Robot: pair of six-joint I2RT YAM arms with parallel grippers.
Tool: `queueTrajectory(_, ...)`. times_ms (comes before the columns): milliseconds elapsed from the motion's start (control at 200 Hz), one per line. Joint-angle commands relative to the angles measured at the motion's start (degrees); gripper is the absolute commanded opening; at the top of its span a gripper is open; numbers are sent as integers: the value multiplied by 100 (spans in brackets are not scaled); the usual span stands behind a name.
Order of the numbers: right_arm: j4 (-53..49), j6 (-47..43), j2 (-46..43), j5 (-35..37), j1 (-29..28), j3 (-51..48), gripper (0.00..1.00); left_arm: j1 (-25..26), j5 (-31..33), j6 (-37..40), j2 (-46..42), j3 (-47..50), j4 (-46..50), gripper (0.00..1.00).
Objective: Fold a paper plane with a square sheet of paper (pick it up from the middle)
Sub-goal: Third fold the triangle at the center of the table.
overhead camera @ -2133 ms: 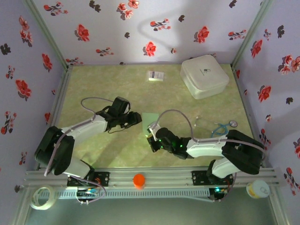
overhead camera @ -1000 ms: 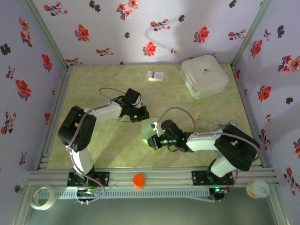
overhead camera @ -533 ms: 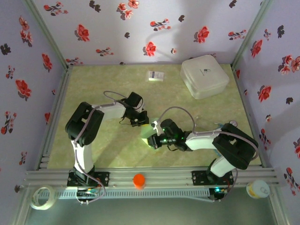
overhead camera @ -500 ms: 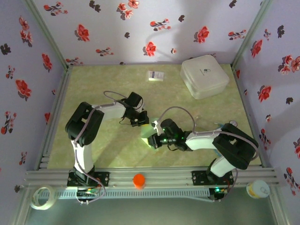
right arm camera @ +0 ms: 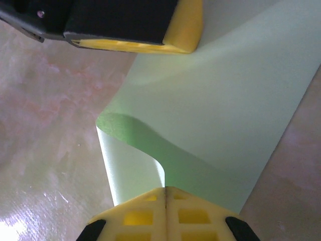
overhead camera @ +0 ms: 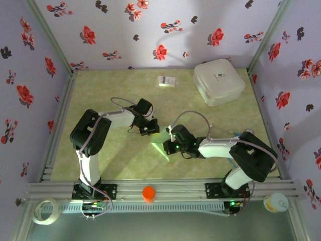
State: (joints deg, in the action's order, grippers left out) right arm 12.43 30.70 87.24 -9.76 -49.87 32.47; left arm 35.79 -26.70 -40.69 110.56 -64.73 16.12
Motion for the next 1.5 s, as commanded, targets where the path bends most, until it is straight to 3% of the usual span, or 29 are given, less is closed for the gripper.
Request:
queueTrajectory(0, -210, 104, 31, 269, 30, 170, 0, 42, 33, 88, 22, 4, 216, 6)
queueTrajectory(1495, -563, 102, 62, 571, 30, 313, 0, 44, 56, 93, -46, -18, 312, 4)
